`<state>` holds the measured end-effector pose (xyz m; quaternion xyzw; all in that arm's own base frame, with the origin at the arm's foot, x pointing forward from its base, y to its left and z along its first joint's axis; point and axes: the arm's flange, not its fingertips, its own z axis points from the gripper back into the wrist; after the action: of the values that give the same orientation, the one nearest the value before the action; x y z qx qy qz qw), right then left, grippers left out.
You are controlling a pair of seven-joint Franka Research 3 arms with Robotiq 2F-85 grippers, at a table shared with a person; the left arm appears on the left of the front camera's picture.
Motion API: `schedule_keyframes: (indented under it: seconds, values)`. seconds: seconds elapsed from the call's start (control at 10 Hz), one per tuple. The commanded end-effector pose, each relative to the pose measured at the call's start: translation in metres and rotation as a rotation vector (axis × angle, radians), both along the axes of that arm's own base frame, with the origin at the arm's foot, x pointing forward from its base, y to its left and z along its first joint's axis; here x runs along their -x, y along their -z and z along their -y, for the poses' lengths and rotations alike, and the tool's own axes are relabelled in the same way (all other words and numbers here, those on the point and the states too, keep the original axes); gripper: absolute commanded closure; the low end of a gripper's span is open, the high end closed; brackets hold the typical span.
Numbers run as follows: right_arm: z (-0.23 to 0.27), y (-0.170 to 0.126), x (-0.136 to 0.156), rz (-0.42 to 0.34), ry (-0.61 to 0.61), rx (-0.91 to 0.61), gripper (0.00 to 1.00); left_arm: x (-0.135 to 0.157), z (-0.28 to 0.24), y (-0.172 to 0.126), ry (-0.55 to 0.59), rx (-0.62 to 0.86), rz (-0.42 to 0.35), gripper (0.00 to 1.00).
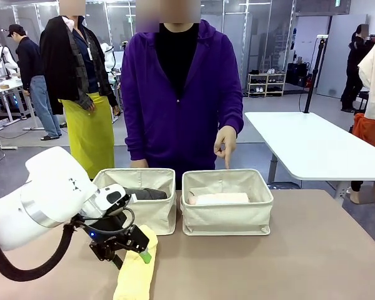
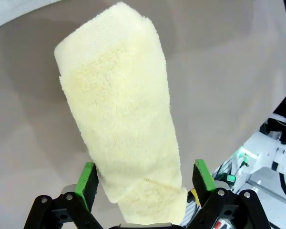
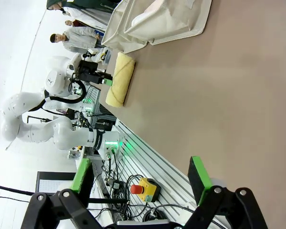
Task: Divide the towels into two baskets.
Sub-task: Pick up one hotel-folded towel from the bottom of the table and place it in the Fabric basket indicated by the person.
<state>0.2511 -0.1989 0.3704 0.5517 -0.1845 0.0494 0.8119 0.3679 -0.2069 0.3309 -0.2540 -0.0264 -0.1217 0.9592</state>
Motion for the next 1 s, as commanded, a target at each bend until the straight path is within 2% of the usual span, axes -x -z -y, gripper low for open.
schedule_keyframes:
  seconds: [0.0, 0.3, 0.4, 0.5, 0.6, 0.7, 0.8, 0.9]
  values:
    - [-0.002, -0.004, 0.003, 0.005, 0.002, -0.006, 0.0, -0.007, 0.015, 0.001, -0.023, -0.02, -0.004, 0.0]
    - [-0.002, -0.004, 0.003, 0.005, 0.002, -0.006, 0.0, -0.007, 0.023, 0.009, -0.063, -0.086, -0.025, 0.0]
    - [-0.002, -0.004, 0.003, 0.005, 0.002, -0.006, 0.0, -0.007, 0.025, 0.012, -0.085, -0.119, -0.029, 0.07]
    - [-0.002, -0.004, 0.003, 0.005, 0.002, -0.006, 0.0, -0.006, 0.028, 0.012, -0.098, -0.156, -0.022, 0.2]
    - [-0.002, -0.004, 0.003, 0.005, 0.002, -0.006, 0.0, -0.005, 0.032, 0.011, -0.089, -0.149, -0.014, 0.27]
    - [-0.002, -0.004, 0.003, 0.005, 0.002, -0.006, 0.0, -0.005, 0.033, 0.01, -0.089, -0.143, -0.005, 0.4]
    - [-0.002, -0.004, 0.003, 0.005, 0.002, -0.006, 0.0, -0.005, 0.033, 0.009, -0.087, -0.144, -0.002, 0.47]
    - [-0.002, -0.004, 0.003, 0.005, 0.002, -0.006, 0.0, -0.004, 0.033, 0.008, -0.089, -0.142, 0.002, 0.6]
